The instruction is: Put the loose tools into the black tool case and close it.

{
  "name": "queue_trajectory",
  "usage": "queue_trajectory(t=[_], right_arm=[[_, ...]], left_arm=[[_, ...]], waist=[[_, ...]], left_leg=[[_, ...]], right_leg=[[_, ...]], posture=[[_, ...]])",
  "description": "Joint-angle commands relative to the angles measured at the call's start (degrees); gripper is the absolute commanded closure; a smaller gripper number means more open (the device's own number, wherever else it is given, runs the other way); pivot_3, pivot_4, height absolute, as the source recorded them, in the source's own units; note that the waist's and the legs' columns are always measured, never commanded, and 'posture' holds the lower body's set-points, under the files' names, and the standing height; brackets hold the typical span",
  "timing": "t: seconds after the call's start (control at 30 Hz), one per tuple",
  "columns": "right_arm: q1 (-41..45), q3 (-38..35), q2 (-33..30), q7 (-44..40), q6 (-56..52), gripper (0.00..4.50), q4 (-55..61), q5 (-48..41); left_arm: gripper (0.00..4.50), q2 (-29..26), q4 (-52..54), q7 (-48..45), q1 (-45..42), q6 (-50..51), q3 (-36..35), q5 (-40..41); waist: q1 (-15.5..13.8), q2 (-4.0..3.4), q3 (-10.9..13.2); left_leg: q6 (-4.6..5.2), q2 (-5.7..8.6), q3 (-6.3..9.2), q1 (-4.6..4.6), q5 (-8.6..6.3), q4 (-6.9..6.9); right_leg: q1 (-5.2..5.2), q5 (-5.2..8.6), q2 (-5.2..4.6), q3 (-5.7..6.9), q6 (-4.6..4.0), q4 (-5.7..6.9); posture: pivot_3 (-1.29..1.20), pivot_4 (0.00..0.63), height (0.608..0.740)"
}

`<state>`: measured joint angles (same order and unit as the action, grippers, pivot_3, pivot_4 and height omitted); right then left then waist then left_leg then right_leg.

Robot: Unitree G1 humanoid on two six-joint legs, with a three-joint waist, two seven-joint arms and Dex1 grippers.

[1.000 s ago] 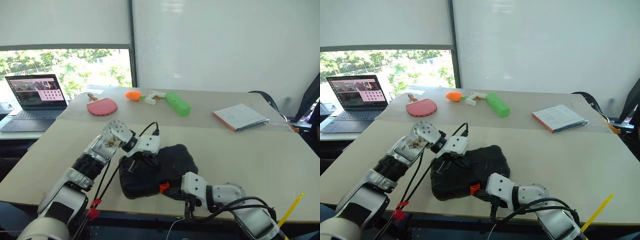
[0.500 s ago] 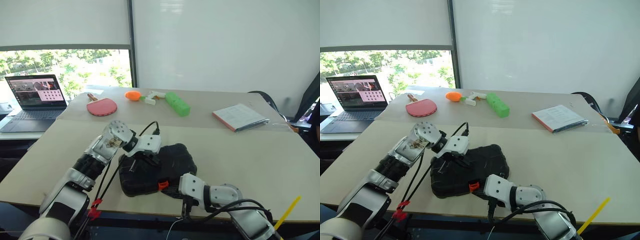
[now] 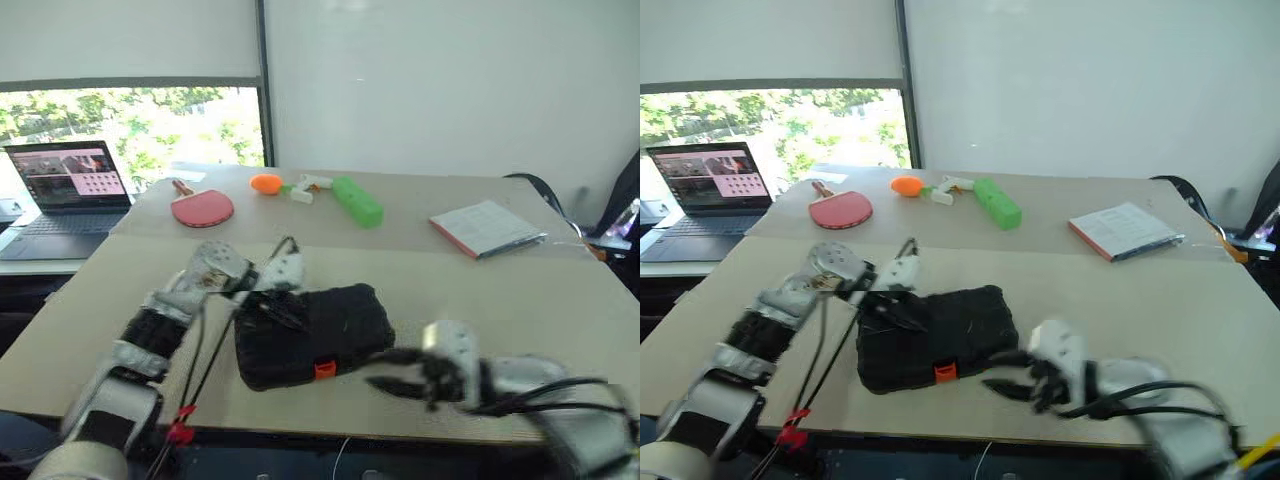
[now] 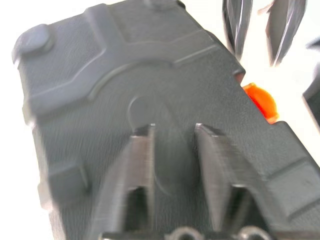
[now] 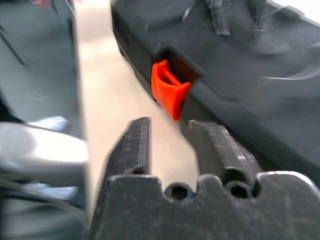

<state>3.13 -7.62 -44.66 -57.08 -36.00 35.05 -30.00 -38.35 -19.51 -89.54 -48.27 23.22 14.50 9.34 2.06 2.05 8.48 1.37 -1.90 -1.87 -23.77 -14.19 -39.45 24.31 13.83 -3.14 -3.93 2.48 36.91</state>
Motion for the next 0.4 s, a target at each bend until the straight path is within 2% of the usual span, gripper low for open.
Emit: queue_trajectory(t=[0.03,0.1,0.13,0.23,0.4], right_arm=[[0.5,-11.1,-6.4,-5.8,-3.4,1.22,-1.5,-8.6],[0.8,-15.0,-9.7,-8.2,-3.6,0.45,-5.2,-10.1],[1.3,-17.2,-11.7,-9.8,-4.1,0.21,-7.8,-11.0],[2.7,-20.4,-15.0,-12.8,-4.9,0.09,-12.7,-13.1],[5.5,-18.8,-15.4,-12.2,-4.0,0.09,-15.8,-13.6]], left_arm=[[1.12,-6.4,8.7,-1.5,2.3,9.4,-8.9,8.6],[0.34,-10.7,13.2,-1.5,4.9,15.0,-13.6,13.1],[0.09,-14.4,15.5,-1.9,7.0,18.6,-17.8,16.0],[0.03,-21.5,20.5,-1.6,12.9,24.0,-26.3,20.6],[0.03,-25.1,24.7,2.0,20.9,25.3,-33.1,23.9]], waist=[[0.0,0.11,0.2],[-0.3,0.13,0.3],[-0.3,0.13,0.3],[-0.2,0.09,0.8],[-0.5,0.02,1.0]], left_leg=[[0.00,-0.01,0.05,0.00,0.00,0.10],[0.00,0.01,0.11,0.00,0.00,0.41],[0.00,0.01,0.12,0.00,0.00,0.49],[0.00,0.02,0.01,-0.01,-0.01,0.56],[-0.02,0.04,0.01,0.13,0.00,0.53]], right_leg=[[0.02,0.03,0.01,0.04,-0.05,-0.01],[0.06,0.08,0.00,0.11,-0.11,-0.16],[0.05,0.11,-0.02,0.13,-0.11,-0.21],[0.12,0.18,-0.10,0.05,-0.08,-0.26],[-0.04,0.22,-0.26,0.10,-0.02,-0.24]], posture=[[0.00,0.150,0.738],[0.00,0.150,0.738],[0.00,0.150,0.738],[0.00,0.150,0.738],[0.00,0.150,0.738]])
